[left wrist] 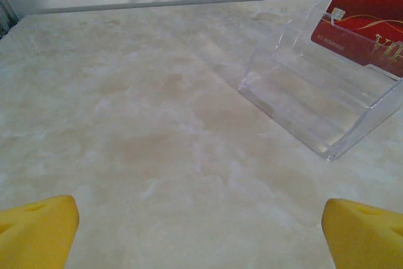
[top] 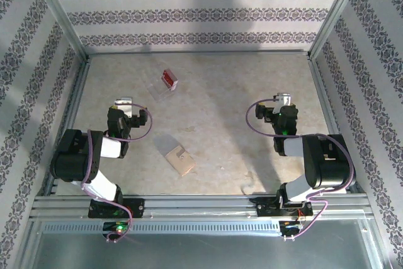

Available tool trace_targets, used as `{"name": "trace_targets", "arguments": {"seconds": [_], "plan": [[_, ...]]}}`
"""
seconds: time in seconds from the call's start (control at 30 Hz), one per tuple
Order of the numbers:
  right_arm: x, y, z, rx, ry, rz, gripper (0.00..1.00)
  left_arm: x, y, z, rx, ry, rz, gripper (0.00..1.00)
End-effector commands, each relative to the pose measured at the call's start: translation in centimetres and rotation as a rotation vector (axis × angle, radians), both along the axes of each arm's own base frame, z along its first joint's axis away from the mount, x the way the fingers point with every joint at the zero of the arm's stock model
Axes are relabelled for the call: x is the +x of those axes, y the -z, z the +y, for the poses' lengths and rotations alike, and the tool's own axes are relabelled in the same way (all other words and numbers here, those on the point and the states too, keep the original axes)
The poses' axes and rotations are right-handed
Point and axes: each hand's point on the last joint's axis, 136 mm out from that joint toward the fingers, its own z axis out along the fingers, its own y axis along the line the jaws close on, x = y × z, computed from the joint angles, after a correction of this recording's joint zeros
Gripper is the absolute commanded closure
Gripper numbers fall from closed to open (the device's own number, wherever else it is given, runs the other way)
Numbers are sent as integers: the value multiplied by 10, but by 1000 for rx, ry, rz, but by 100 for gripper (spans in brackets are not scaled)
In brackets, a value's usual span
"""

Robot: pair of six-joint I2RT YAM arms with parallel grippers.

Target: Put the credit cards into the card holder

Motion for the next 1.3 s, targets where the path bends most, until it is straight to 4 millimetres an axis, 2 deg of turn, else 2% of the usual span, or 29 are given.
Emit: {"name": "trace_targets", "arguments": {"seconds": [0.0,1.17,1.27], "plan": [[5,-9,4,-6,-26,-27,2,4,-5,0,4,-8,-10,1],[5,-8,4,-6,-26,-23,2,4,-5,-1,2,-2,-7,1],[4,-8,5,-4,-27,-27,2,1,-6,-8,4,43,-21,1]]}}
